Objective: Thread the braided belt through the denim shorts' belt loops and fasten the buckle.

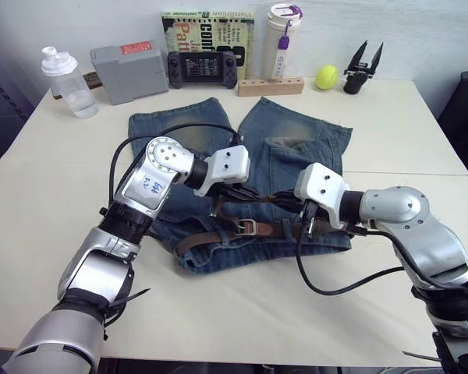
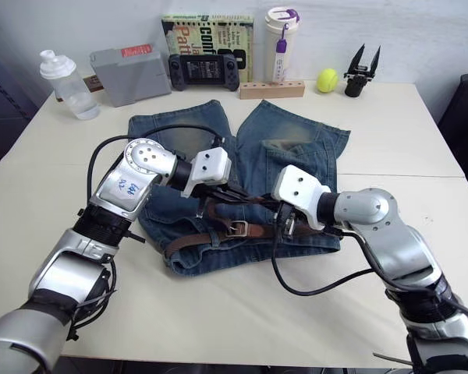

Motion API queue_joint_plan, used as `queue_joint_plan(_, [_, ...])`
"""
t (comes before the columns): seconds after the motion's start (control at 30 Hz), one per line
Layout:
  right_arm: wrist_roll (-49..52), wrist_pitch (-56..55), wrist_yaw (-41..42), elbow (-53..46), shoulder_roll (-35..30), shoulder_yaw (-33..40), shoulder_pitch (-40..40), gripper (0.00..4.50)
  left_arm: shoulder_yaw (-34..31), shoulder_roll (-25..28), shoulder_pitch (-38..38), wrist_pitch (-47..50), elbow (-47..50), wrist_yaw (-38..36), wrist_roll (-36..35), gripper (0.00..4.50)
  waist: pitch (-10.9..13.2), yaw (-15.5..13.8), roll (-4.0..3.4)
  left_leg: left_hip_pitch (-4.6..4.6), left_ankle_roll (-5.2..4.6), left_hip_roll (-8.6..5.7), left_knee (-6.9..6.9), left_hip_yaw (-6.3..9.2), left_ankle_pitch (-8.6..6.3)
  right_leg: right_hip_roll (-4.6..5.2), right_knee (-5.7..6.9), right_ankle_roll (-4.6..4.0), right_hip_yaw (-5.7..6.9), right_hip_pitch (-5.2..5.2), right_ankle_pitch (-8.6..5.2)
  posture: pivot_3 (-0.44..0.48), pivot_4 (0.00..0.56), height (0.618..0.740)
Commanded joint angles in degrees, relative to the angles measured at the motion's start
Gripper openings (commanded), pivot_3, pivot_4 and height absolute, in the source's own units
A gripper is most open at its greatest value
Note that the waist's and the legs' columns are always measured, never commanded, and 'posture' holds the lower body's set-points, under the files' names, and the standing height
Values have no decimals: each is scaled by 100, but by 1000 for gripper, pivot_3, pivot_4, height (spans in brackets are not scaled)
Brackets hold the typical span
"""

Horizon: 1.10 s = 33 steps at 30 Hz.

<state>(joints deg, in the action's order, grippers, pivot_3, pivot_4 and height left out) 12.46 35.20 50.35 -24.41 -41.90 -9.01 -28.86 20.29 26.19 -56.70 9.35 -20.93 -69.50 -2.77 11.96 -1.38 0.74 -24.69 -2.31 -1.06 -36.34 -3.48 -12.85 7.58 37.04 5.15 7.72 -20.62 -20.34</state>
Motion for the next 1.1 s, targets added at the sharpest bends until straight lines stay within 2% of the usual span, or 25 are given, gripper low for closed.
queue_joint_plan(0.03, [120, -55, 128, -507, -274, 248, 225, 2032, -150, 189, -144, -506, -279, 143, 248, 0, 0, 3, 0, -1, 0, 0, 0, -1, 0, -1, 3, 0, -1, -1, 0, 0, 150, 697])
queue_joint_plan(0.2, [-665, -875, -39, -733, -527, -254, 764, 4435, -155, 342, -290, -1196, -761, 259, 508, 0, 0, -2, 1, -2, -1, 0, -2, -1, 0, 1, 5, 0, 0, -1, 0, 0, 150, 697])
queue_joint_plan(0.47, [-1827, -1764, -521, -384, -192, -1025, 853, 4435, -102, 313, -422, -1696, -1047, 172, 663, 0, 0, 6, 1, -2, -2, 0, -13, -3, -1, 1, 9, 0, -4, -5, 0, 0, 150, 697])
queue_joint_plan(0.77, [-2500, -2210, -982, 75, 300, -1130, 944, 4435, -102, 535, -464, -2240, -1171, -106, 824, 0, -1, 12, 2, -2, -2, -1, -21, -4, -1, -1, 34, 0, -5, -6, 0, 0, 150, 697])
queue_joint_plan(0.87, [-2622, -2376, -1094, 138, 401, -1088, 1011, 3604, -112, 598, -505, -2365, -1324, -120, 890, 0, -1, 19, 2, -2, -2, 0, -22, -5, -1, -2, 36, 0, -7, -6, 0, 0, 150, 697])
queue_joint_plan(1.07, [-2595, -2628, -886, 58, 343, -1035, 1237, 843, -121, 615, -569, -2546, -1640, -118, 965, 0, -1, 13, 3, -2, -3, -1, -28, -6, -1, -1, 40, 0, -7, -7, 0, 0, 150, 697])
queue_joint_plan(1.1, [-2486, -2632, -816, 13, 349, -990, 1263, 843, -124, 608, -572, -2568, -1673, -118, 975, 0, -1, 13, 3, -4, -3, -1, -31, -5, -1, -1, 41, 0, -6, -7, 0, 0, 150, 697])
